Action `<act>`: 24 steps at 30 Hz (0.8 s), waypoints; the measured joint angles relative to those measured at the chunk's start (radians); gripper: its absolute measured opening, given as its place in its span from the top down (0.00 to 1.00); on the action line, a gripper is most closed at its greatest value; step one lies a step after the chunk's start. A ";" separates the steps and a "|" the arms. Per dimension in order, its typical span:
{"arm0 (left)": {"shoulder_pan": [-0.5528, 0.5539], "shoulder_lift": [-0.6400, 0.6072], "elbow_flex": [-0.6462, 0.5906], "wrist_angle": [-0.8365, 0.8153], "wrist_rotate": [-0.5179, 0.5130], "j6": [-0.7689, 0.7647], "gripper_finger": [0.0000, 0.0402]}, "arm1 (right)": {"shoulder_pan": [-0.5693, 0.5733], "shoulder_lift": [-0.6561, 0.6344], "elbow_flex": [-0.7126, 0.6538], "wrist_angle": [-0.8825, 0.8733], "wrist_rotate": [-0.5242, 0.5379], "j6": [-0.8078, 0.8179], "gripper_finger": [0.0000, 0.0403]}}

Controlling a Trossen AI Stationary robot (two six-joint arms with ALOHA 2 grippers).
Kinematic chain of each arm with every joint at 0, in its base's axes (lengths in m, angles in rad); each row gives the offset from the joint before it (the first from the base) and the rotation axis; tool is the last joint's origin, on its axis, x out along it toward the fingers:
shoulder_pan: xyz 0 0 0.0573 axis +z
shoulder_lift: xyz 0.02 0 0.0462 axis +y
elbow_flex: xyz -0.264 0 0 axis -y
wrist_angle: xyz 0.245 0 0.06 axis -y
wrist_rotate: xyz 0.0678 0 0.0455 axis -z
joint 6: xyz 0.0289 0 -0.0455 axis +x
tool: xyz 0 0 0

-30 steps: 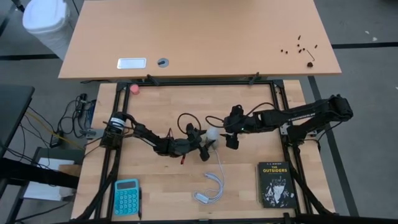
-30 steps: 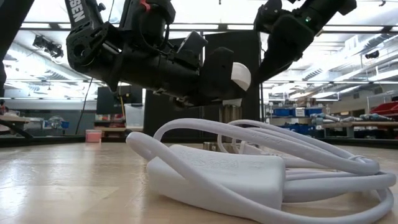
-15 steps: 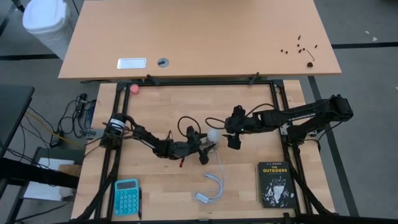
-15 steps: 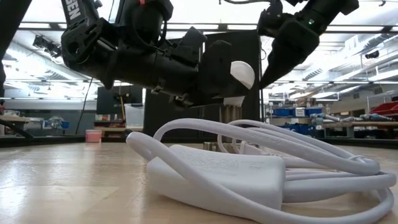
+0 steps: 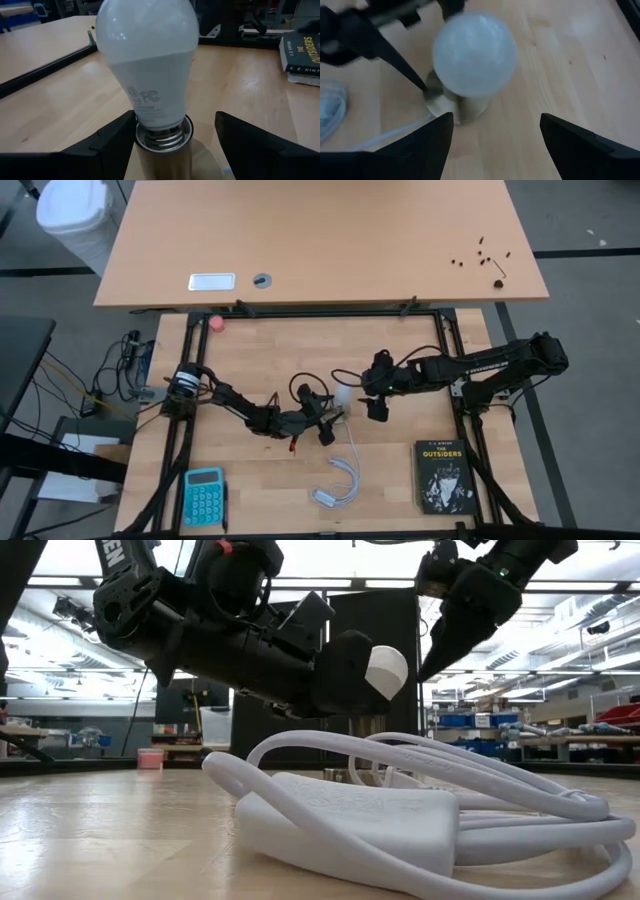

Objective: Screw lightbulb
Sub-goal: Insert the white lightbulb into the silver lamp

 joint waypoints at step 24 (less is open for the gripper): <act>-0.030 0.004 -0.004 0.039 -0.109 0.077 0.26 | -0.015 0.003 0.001 -0.025 -0.073 -0.019 0.23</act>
